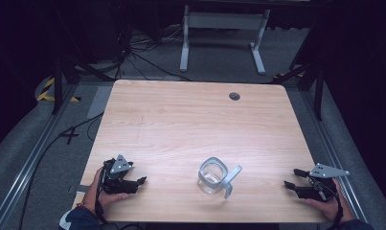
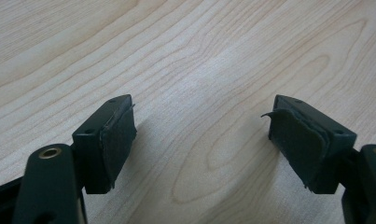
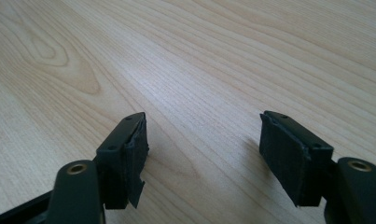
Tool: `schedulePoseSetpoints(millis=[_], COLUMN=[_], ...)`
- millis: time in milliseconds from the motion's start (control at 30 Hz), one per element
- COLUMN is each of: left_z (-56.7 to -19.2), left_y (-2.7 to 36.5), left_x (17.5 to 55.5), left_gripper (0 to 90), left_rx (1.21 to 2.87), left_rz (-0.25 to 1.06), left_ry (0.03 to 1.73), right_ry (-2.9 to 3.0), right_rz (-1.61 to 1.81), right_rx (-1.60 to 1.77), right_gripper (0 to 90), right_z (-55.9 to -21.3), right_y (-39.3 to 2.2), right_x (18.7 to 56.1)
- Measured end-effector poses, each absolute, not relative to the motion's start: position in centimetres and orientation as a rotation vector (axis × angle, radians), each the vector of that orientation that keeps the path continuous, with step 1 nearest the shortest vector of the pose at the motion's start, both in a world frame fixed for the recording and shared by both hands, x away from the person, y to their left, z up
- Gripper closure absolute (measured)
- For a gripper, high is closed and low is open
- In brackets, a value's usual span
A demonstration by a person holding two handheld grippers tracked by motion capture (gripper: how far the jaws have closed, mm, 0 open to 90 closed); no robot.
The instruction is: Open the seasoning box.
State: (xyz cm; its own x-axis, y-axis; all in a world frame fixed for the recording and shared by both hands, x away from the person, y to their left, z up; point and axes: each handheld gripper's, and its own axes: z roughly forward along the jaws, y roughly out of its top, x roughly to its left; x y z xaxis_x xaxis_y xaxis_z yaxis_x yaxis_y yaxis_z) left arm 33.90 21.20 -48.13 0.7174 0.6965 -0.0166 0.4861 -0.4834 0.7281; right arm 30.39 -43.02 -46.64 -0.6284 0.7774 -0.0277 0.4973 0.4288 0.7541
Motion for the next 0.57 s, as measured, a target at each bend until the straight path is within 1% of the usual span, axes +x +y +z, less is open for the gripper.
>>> schedulePoseSetpoints(millis=[567], left_z=[-48.08], left_y=[21.25], left_x=[34.0], left_gripper=[22.5], left_rx=[2.184], left_rz=[0.365], left_ry=[0.895], right_ry=[2.325], right_rz=[1.04], right_rx=[1.078], right_gripper=[31.8], right_z=[-46.63], right_y=[-43.05], right_x=[30.48])
